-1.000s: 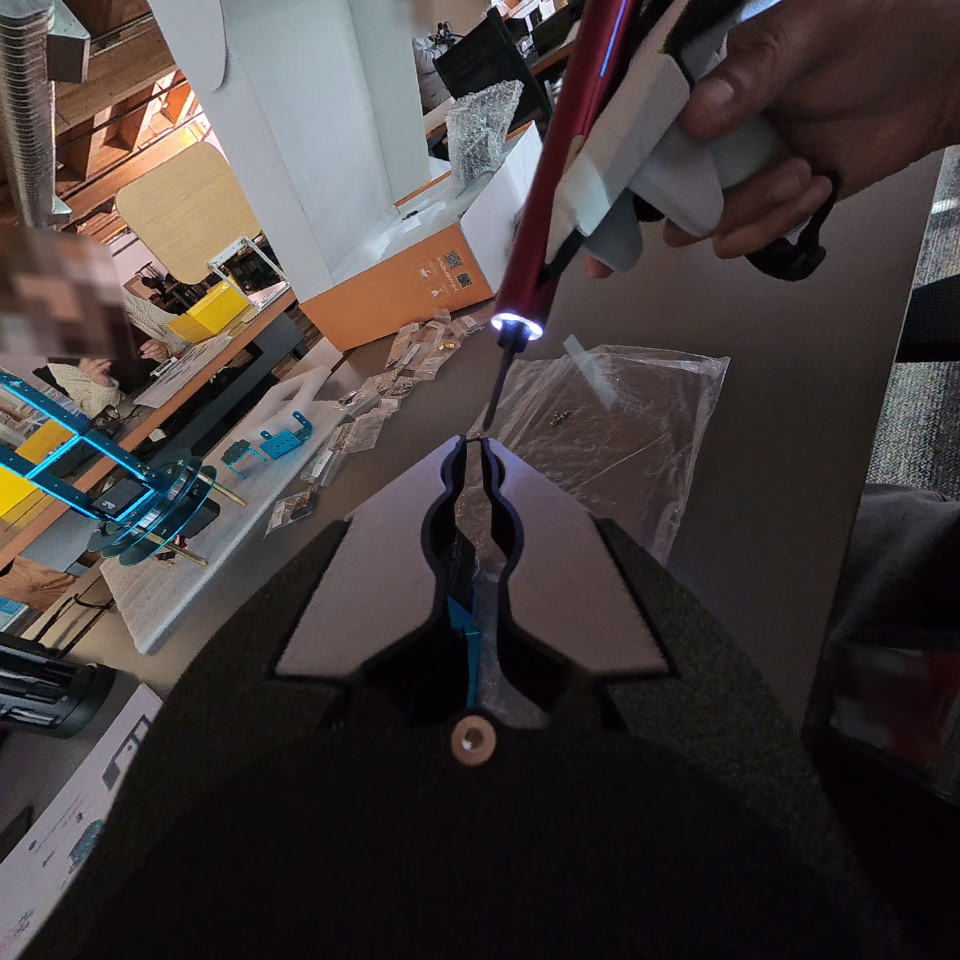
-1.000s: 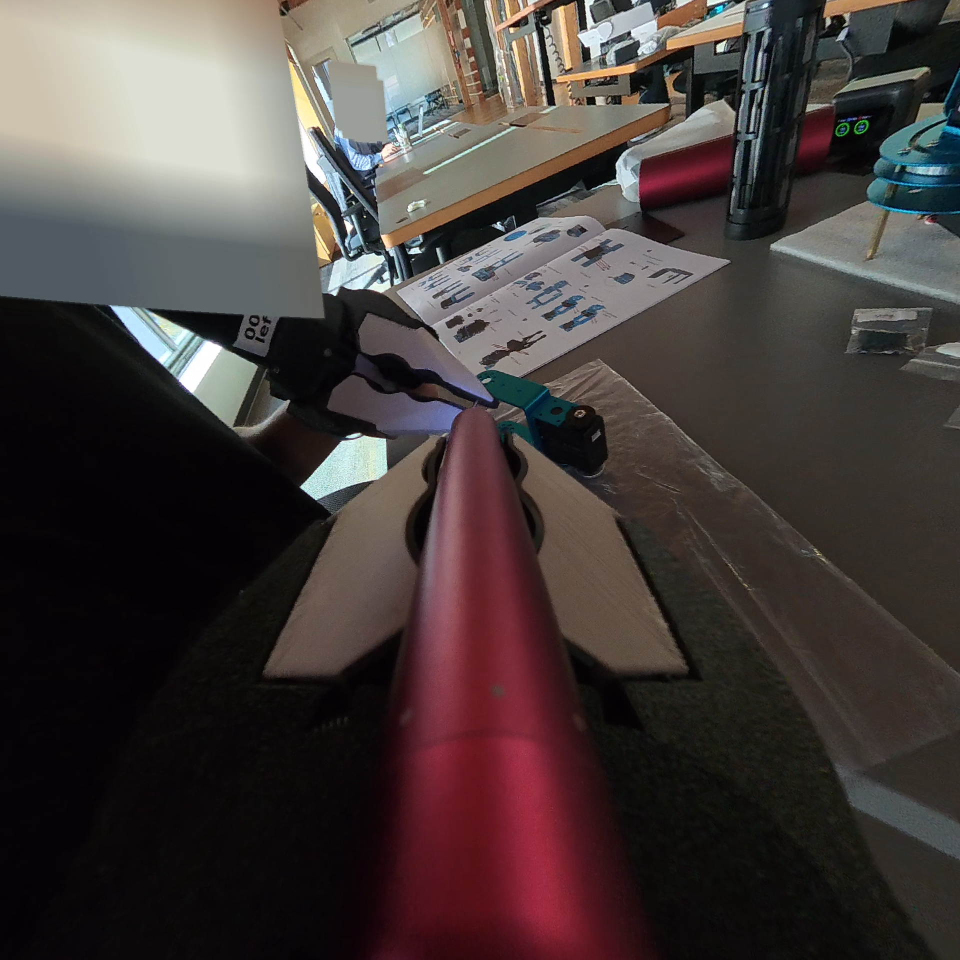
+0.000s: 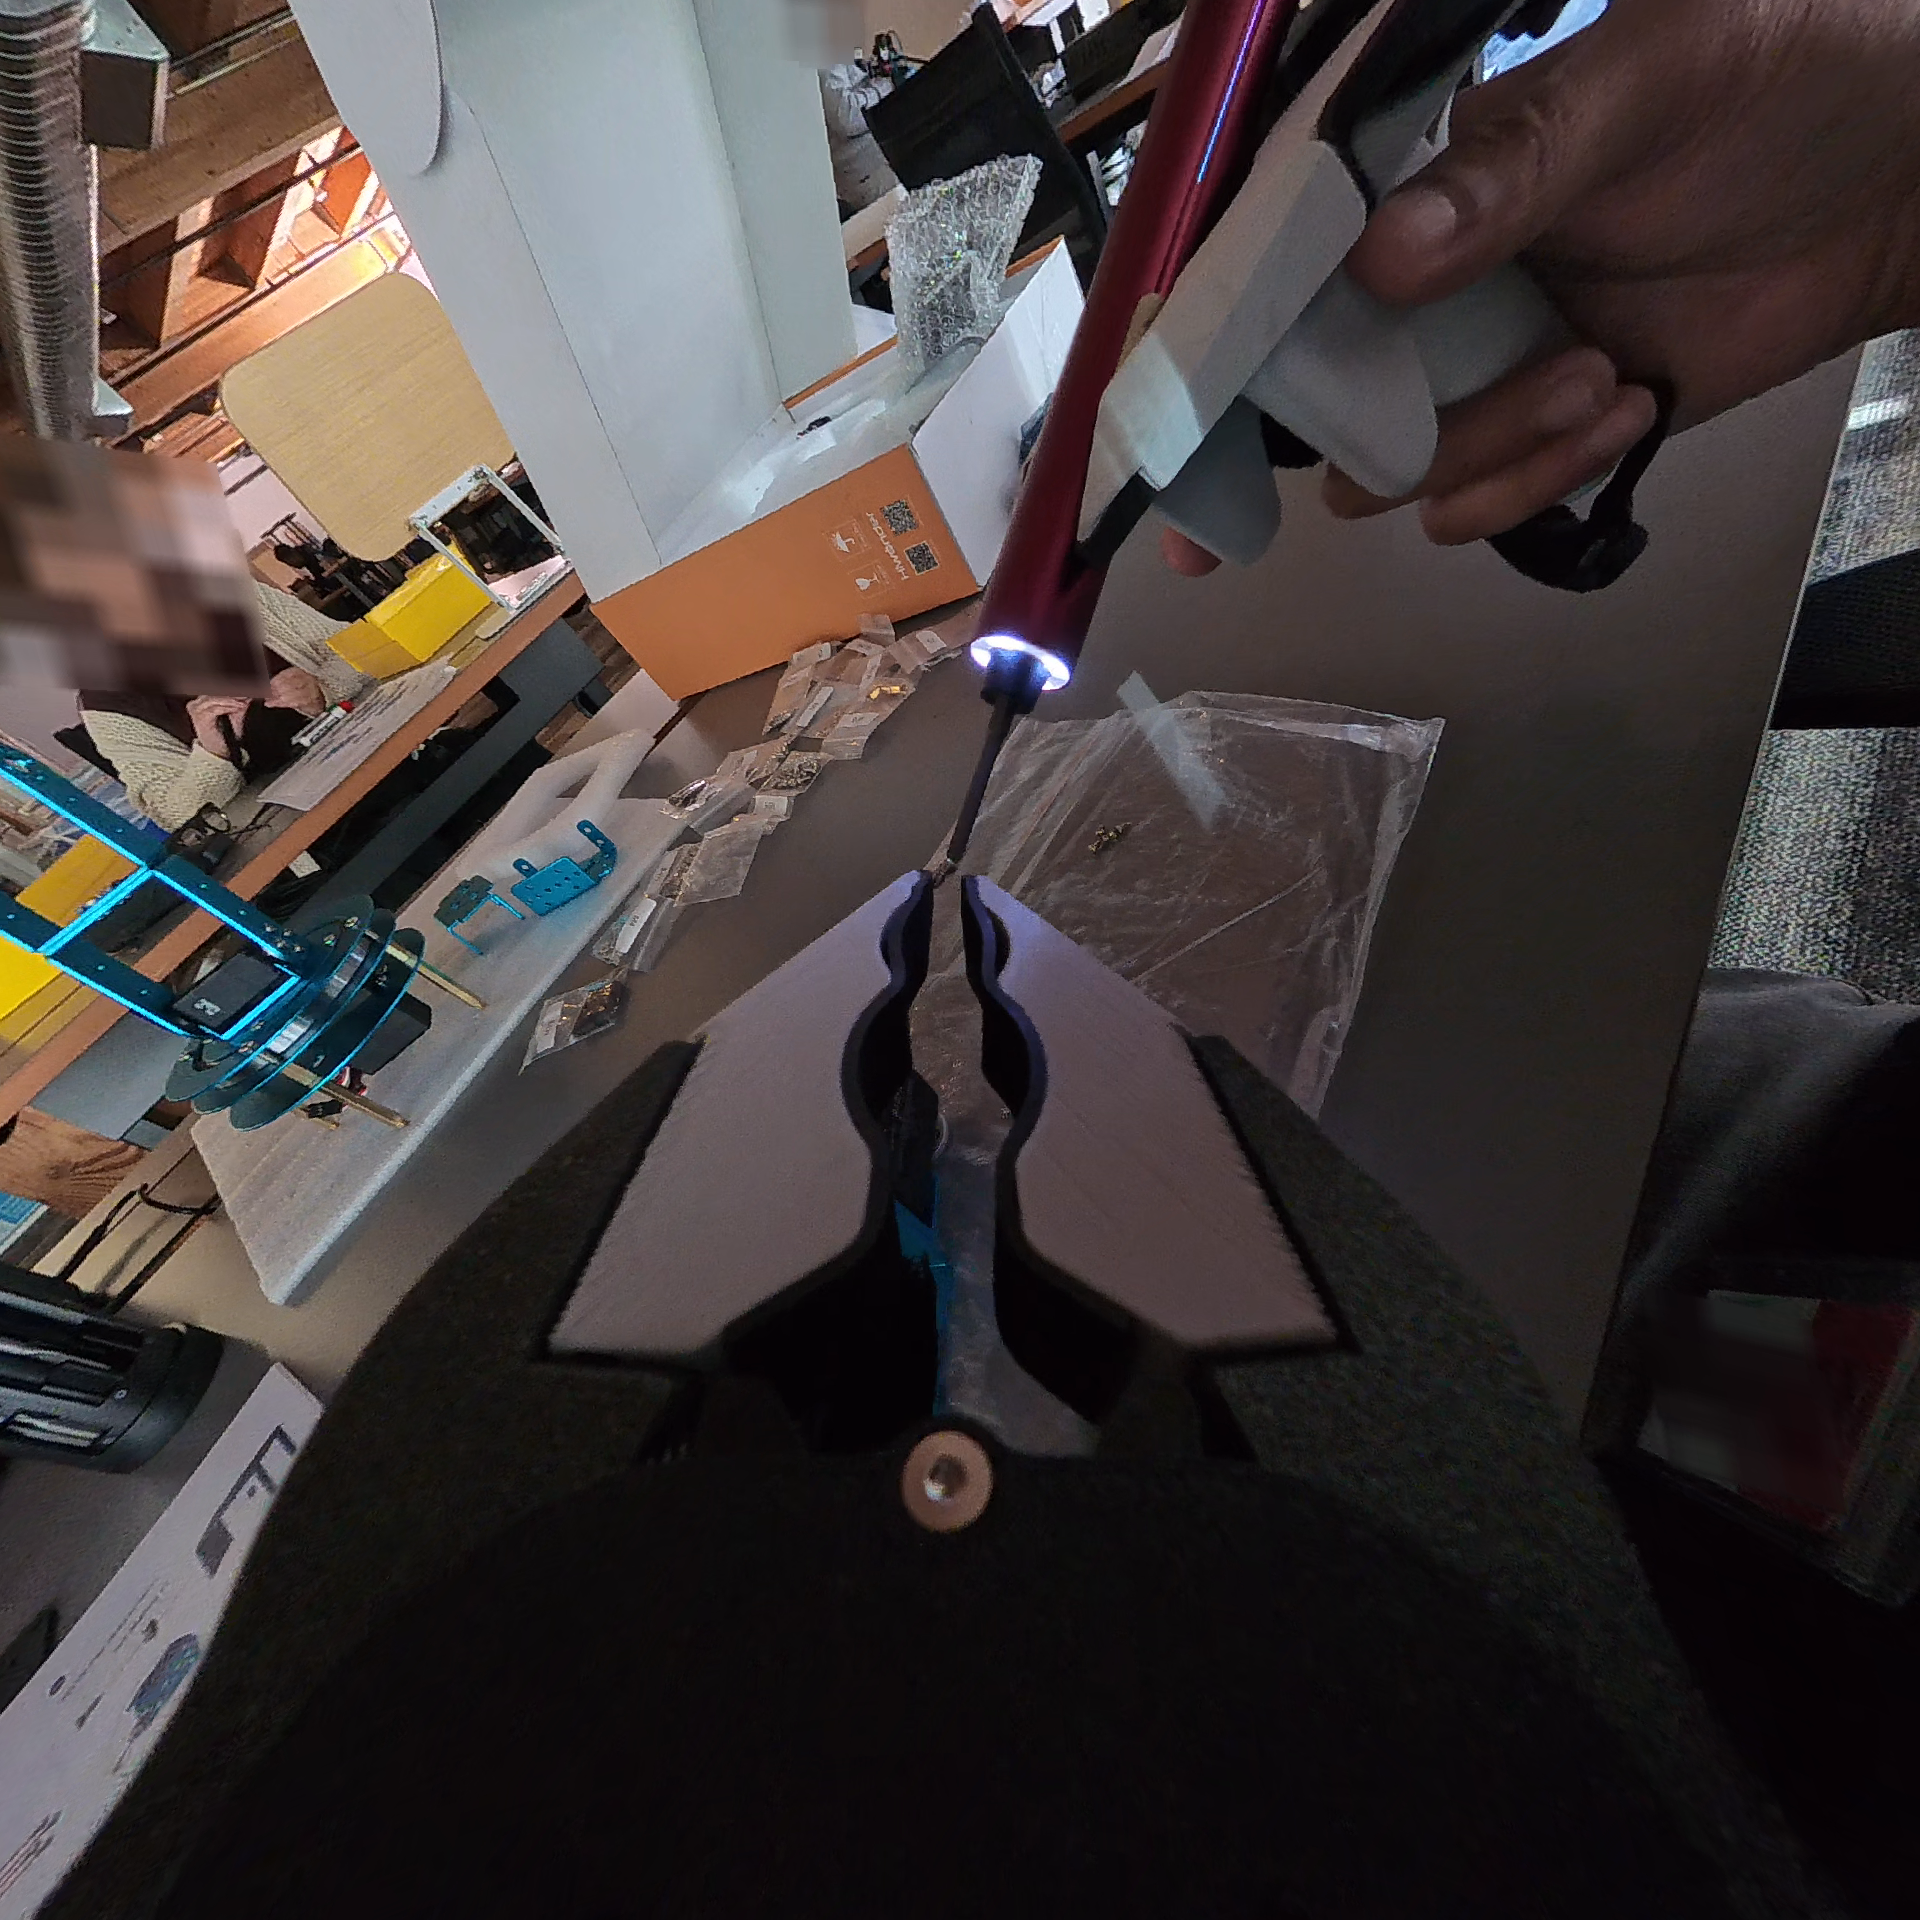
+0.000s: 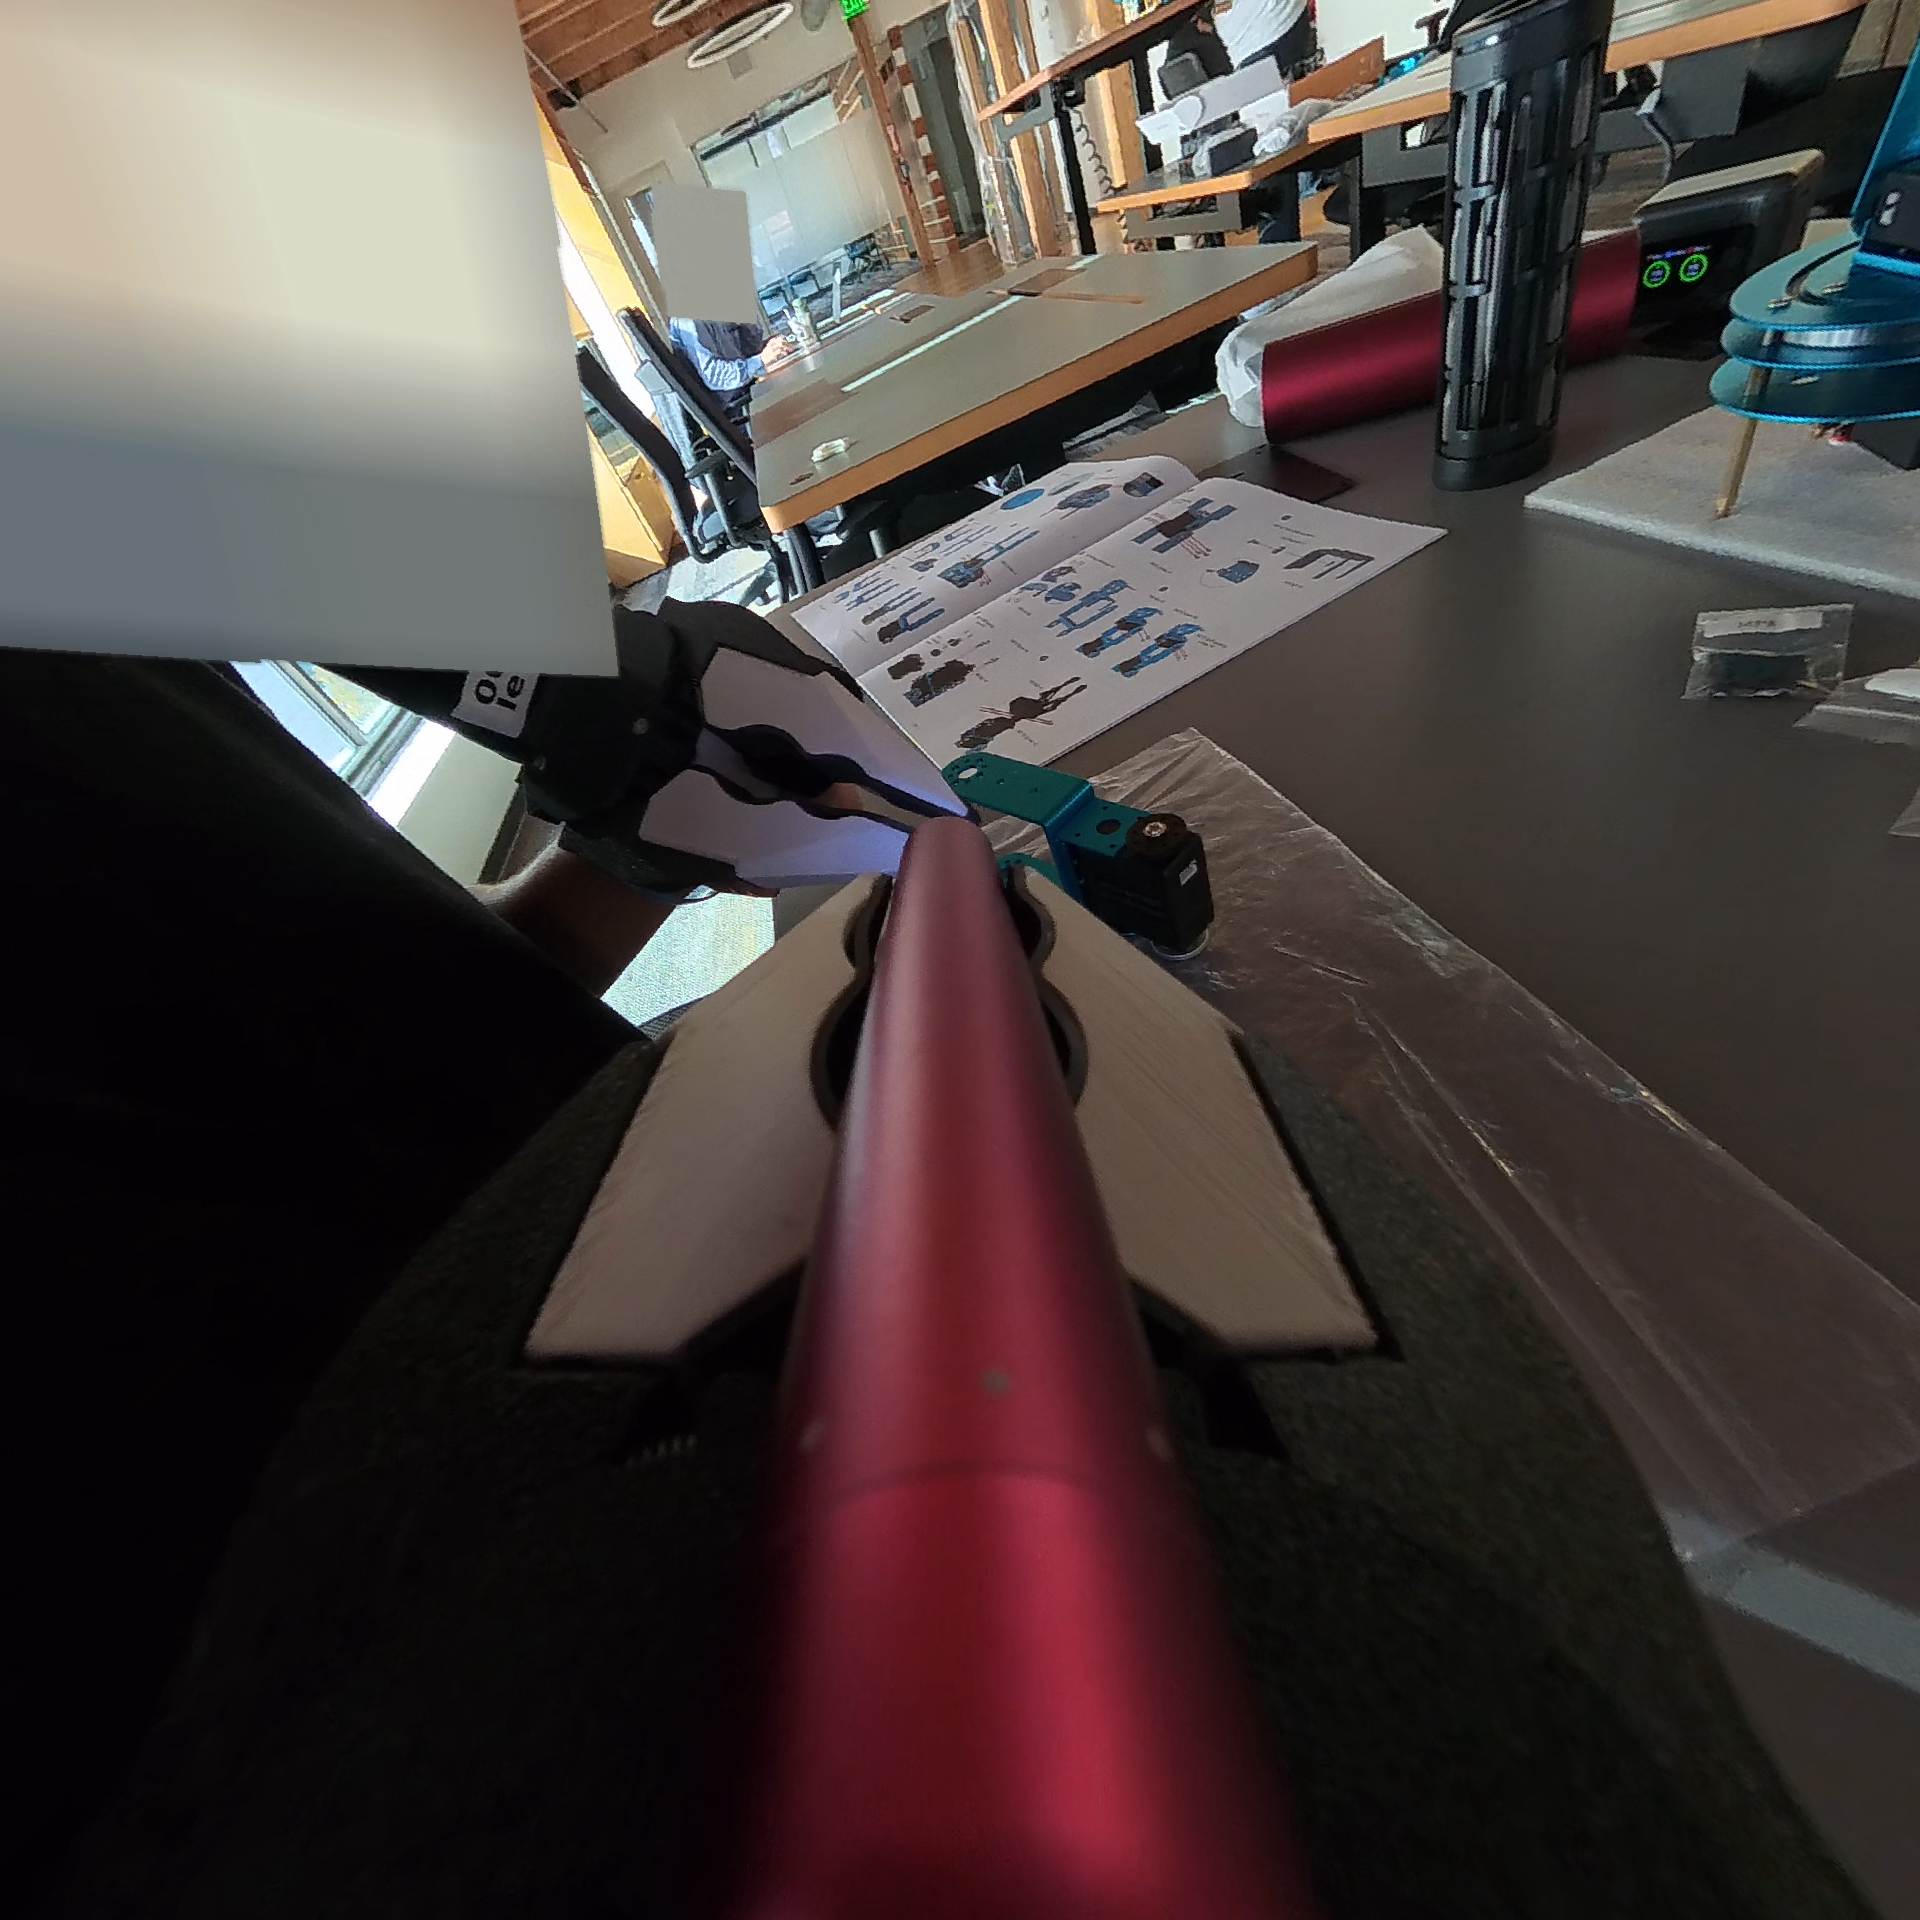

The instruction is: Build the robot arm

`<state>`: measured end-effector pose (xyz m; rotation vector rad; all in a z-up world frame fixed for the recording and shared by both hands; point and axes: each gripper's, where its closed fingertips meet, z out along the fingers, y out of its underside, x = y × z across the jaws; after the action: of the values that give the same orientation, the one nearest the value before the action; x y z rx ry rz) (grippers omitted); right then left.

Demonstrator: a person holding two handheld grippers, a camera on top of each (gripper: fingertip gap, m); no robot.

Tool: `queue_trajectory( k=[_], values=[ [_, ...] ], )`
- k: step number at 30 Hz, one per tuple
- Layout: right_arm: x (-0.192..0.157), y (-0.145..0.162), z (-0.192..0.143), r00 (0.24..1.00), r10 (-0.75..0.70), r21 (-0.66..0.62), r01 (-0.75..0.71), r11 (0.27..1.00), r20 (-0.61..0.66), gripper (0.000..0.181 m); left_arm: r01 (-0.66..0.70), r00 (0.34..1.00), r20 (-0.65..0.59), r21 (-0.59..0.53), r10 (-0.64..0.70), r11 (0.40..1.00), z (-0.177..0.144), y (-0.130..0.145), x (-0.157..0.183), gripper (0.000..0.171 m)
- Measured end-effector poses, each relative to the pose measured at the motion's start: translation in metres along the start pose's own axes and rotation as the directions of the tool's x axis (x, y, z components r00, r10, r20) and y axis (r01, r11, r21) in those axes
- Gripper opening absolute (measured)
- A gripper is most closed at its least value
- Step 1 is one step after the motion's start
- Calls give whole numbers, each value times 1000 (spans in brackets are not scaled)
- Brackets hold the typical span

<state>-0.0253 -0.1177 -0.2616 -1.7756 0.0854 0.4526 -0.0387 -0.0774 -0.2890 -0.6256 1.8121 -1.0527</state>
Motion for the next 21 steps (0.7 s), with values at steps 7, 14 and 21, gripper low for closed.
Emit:
queue_trajectory(
  k=[7,14,21],
  values=[
    [-3,0,1,1000,-7,-2,7,1000,10,21,-7,1000,-8,-6,7,1000,2,1,3,4],
    [-2,1,-1,1000,-11,-9,11,1000,2,21,-16,1000,-6,-17,16,1000,2,2,3,4],
    [-2,5,-2,1000,-2,-22,2,1000,4,21,-10,1000,-11,-20,10,1000,2,2,2,4]
  ],
)
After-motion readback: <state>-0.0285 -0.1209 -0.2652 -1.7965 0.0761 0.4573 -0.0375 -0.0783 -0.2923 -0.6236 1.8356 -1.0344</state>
